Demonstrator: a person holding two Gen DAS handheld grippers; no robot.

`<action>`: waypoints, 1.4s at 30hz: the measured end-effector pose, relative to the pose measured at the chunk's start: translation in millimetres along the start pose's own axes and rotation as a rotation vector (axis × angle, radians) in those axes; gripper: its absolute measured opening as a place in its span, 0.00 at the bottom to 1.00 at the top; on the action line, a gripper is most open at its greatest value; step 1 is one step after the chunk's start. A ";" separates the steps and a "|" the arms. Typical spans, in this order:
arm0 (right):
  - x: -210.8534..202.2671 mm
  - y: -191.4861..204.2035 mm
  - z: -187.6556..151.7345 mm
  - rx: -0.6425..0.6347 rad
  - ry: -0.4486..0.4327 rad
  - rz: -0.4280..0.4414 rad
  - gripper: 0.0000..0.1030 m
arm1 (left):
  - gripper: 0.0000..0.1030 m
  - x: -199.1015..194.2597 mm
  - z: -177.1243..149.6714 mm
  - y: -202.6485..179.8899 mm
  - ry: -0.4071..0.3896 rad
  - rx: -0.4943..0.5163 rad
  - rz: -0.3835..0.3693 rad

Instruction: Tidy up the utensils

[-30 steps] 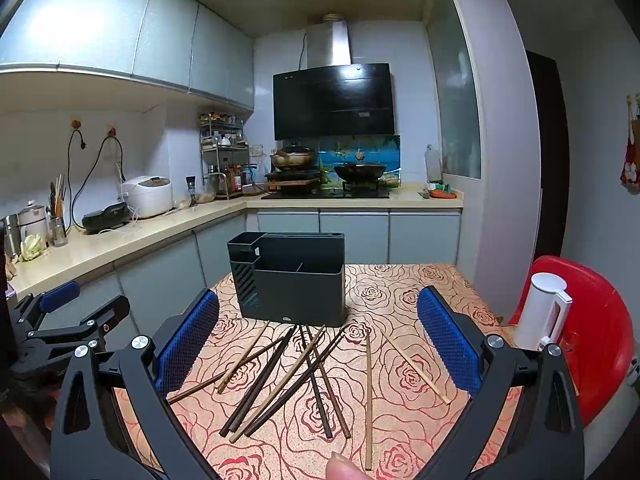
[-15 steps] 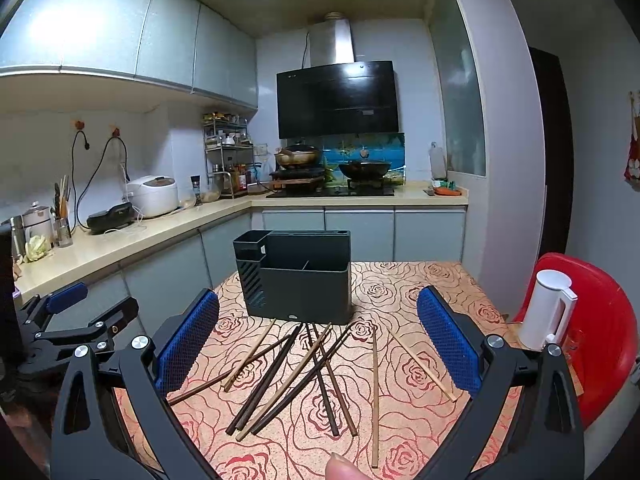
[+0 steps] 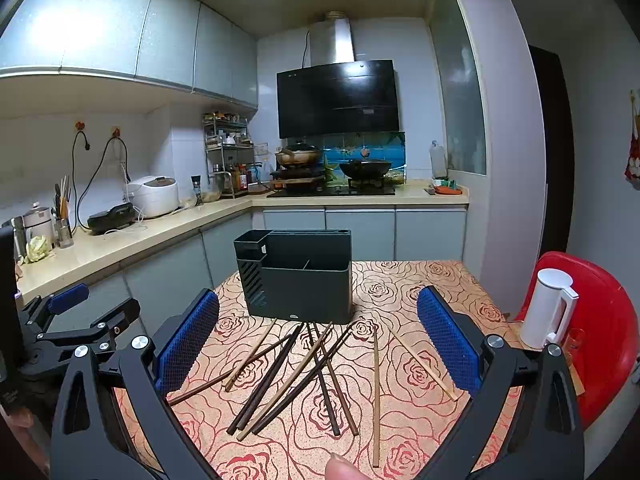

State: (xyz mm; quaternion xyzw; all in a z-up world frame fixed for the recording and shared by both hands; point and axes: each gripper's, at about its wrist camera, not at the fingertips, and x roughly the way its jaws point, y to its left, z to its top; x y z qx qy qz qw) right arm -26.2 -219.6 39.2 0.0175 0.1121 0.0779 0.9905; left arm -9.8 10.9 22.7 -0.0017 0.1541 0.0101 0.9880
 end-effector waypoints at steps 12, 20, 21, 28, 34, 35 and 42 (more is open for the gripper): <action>0.2 -1.5 0.2 0.002 0.001 0.000 0.94 | 0.93 2.3 -1.3 1.7 0.004 0.001 0.004; 1.2 -1.2 -1.6 0.001 0.007 -0.003 0.94 | 0.93 4.8 -3.3 2.6 0.012 0.004 0.007; 1.4 -1.9 -1.8 0.002 0.008 -0.004 0.94 | 0.93 5.1 -3.0 2.6 0.013 0.003 0.008; 3.3 -5.8 -1.0 0.002 0.012 -0.005 0.94 | 0.93 6.0 -3.6 3.2 0.019 0.006 0.010; 6.7 -13.0 -3.2 0.011 0.022 -0.007 0.94 | 0.93 11.9 -3.4 6.6 0.036 0.010 0.014; 7.4 -13.9 -3.6 0.010 0.025 -0.010 0.94 | 0.93 13.0 -3.6 8.5 0.041 0.008 0.013; 18.2 -25.0 -10.4 -0.027 0.055 -0.048 0.94 | 0.93 23.2 -7.8 25.7 0.063 0.011 0.047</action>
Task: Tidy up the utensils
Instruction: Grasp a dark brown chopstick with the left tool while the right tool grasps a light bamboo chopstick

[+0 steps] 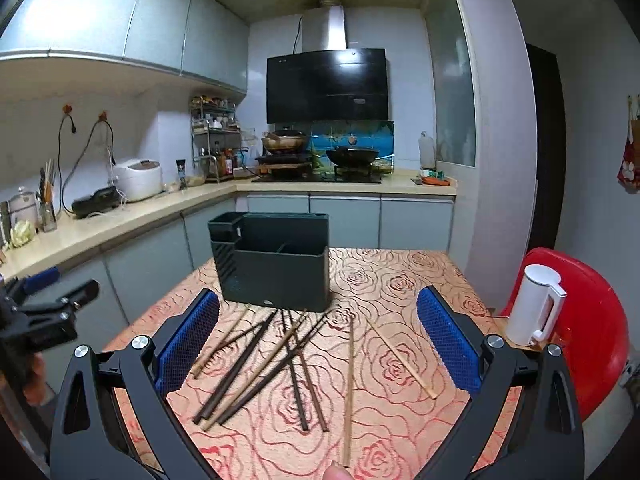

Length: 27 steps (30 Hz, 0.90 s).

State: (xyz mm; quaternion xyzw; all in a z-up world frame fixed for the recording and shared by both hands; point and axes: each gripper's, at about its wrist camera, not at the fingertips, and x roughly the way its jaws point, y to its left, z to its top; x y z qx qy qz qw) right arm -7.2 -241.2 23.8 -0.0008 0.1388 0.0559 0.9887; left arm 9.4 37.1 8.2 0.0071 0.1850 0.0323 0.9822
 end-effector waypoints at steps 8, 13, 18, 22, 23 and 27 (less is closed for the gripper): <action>16.0 -26.1 -15.4 0.001 0.046 -0.034 0.94 | 0.93 25.8 -21.6 5.3 0.095 0.023 -0.005; 29.1 -48.9 -30.2 0.001 0.089 -0.069 0.94 | 0.93 44.6 -44.0 3.1 0.182 0.051 -0.041; 51.7 -79.8 -52.1 0.044 0.185 -0.088 0.94 | 0.92 65.6 -71.3 3.0 0.290 0.070 -0.094; 72.2 -90.1 -73.8 0.010 0.260 -0.100 0.83 | 0.85 78.2 -85.8 -1.3 0.334 0.087 -0.119; 78.4 -91.0 -80.4 0.001 0.288 -0.099 0.79 | 0.84 80.2 -88.9 -2.5 0.340 0.093 -0.122; 97.2 -90.7 -99.8 -0.021 0.375 -0.092 0.67 | 0.75 84.1 -97.4 -6.7 0.366 0.116 -0.134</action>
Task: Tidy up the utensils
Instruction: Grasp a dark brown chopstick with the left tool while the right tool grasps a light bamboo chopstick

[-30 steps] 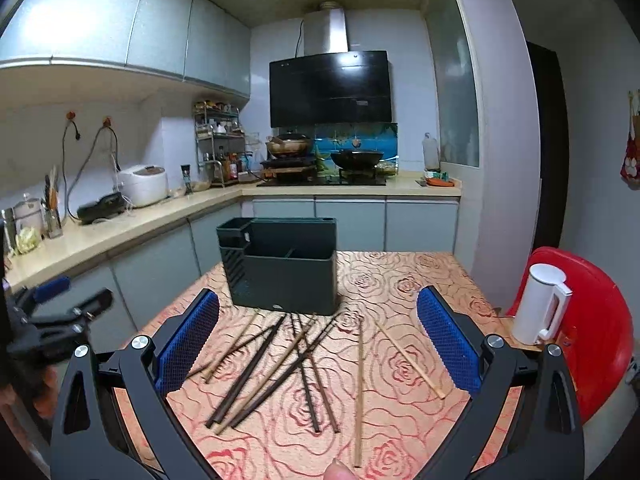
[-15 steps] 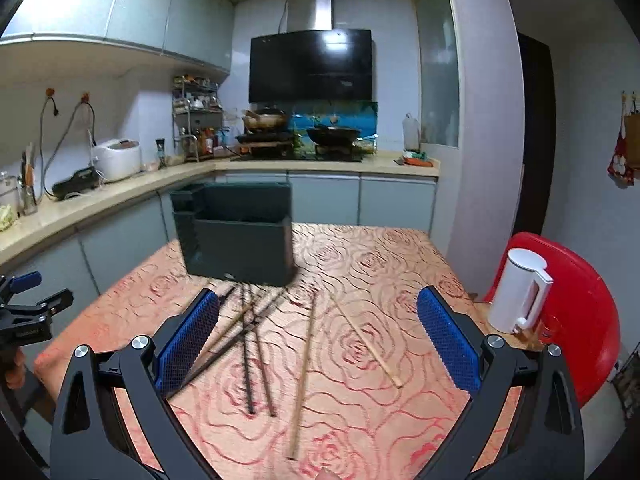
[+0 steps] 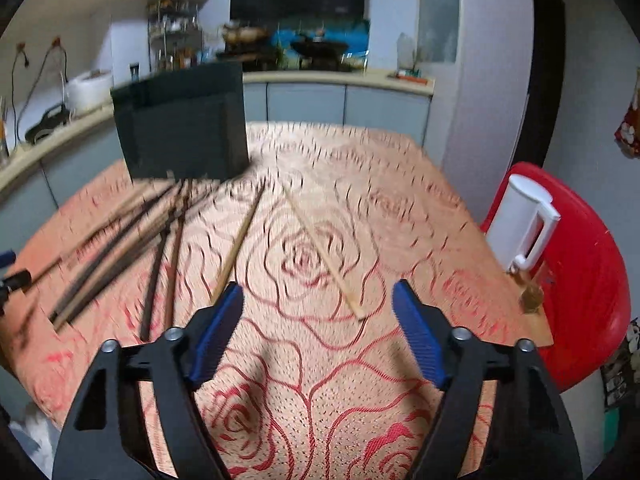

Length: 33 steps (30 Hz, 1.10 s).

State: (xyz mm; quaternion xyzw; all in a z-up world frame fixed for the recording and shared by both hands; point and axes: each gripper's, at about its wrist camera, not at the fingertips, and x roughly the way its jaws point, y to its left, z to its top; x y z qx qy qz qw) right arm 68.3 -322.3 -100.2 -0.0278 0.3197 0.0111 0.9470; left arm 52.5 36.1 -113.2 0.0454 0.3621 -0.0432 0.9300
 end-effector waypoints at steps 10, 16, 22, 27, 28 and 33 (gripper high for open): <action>34.2 -17.5 -4.3 0.044 0.102 0.032 0.34 | 0.56 13.5 -4.7 -1.7 0.047 -0.009 -0.044; 41.3 -16.1 1.1 0.011 0.115 0.020 0.31 | 0.42 14.1 -3.4 -5.9 0.031 -0.003 -0.058; 41.0 -29.8 4.9 0.079 0.105 0.005 0.32 | 0.40 13.4 -2.9 -8.0 0.028 0.006 -0.064; 50.7 -34.4 5.7 0.059 0.160 0.030 0.32 | 0.39 13.0 -3.2 -9.7 0.023 0.014 -0.064; 51.2 -31.1 5.9 0.034 0.162 0.039 0.32 | 0.38 13.0 -3.3 -9.5 0.023 0.013 -0.065; 48.2 -17.5 3.6 -0.038 0.149 0.045 0.14 | 0.20 10.8 -4.7 -14.0 0.015 0.027 -0.078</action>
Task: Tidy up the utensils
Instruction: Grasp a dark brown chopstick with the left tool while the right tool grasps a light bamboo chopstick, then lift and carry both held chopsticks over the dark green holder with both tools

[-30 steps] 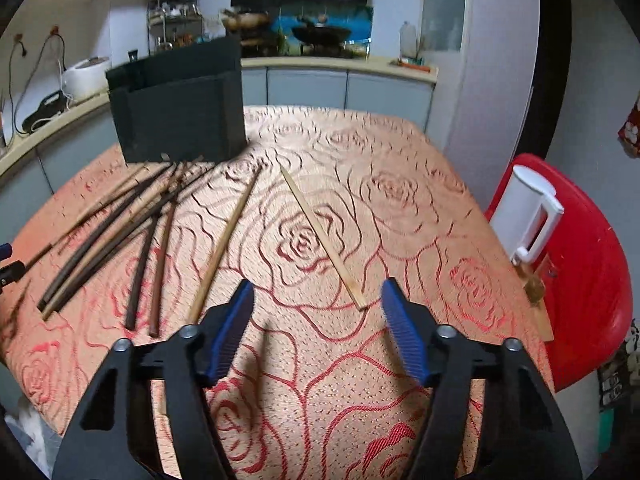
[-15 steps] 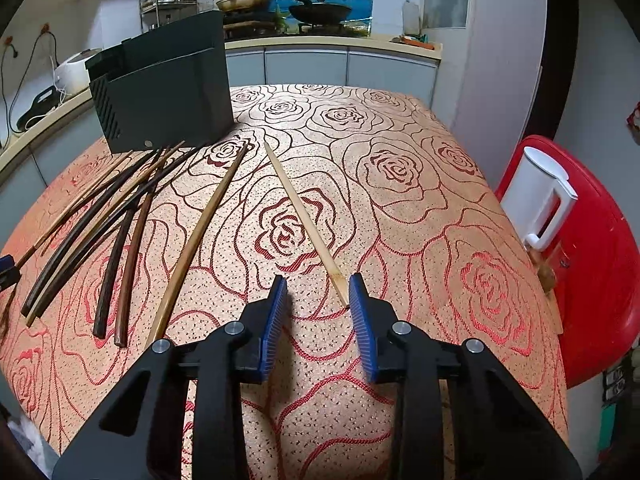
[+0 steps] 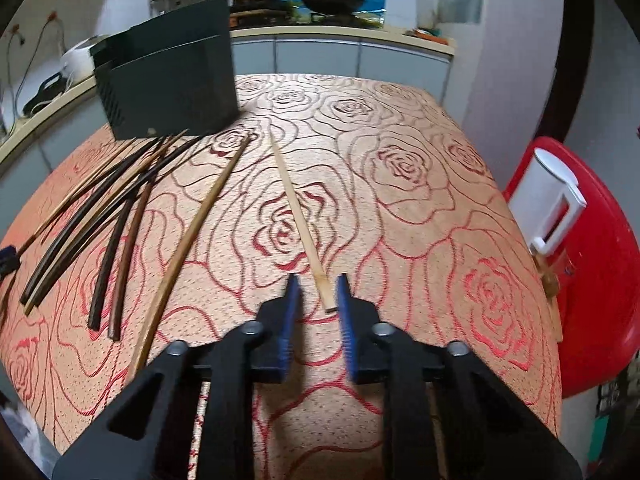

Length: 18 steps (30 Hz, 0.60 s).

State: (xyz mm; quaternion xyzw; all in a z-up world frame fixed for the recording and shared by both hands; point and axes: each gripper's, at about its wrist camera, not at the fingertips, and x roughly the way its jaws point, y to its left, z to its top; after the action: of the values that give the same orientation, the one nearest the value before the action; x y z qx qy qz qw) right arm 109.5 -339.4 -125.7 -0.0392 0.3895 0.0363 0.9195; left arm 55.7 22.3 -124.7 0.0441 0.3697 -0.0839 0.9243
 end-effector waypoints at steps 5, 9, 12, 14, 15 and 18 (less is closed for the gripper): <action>-1.6 4.9 -1.1 0.003 -0.004 -0.011 0.07 | 0.09 -2.4 0.7 -1.0 0.003 0.015 -0.010; -20.9 6.5 1.1 0.014 -0.043 0.005 0.07 | 0.06 -17.5 7.9 -1.6 -0.040 0.056 0.005; -44.5 9.7 8.0 0.012 -0.097 0.023 0.07 | 0.06 -34.1 19.9 2.2 -0.079 0.053 0.002; -63.4 12.7 14.5 0.011 -0.143 0.037 0.07 | 0.06 -46.3 29.5 5.7 -0.107 0.043 -0.002; -73.5 14.7 18.0 0.009 -0.168 0.044 0.07 | 0.06 -51.8 33.3 7.2 -0.121 0.039 -0.005; -99.0 19.6 27.8 0.004 -0.233 0.064 0.07 | 0.06 -71.5 46.2 12.6 -0.174 0.030 -0.015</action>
State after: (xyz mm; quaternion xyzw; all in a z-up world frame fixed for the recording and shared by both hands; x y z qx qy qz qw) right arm 58.7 -320.7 -36.0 -0.0202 0.2810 0.0692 0.9570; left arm 38.4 36.8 -41.7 0.0479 0.2871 -0.1001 0.9514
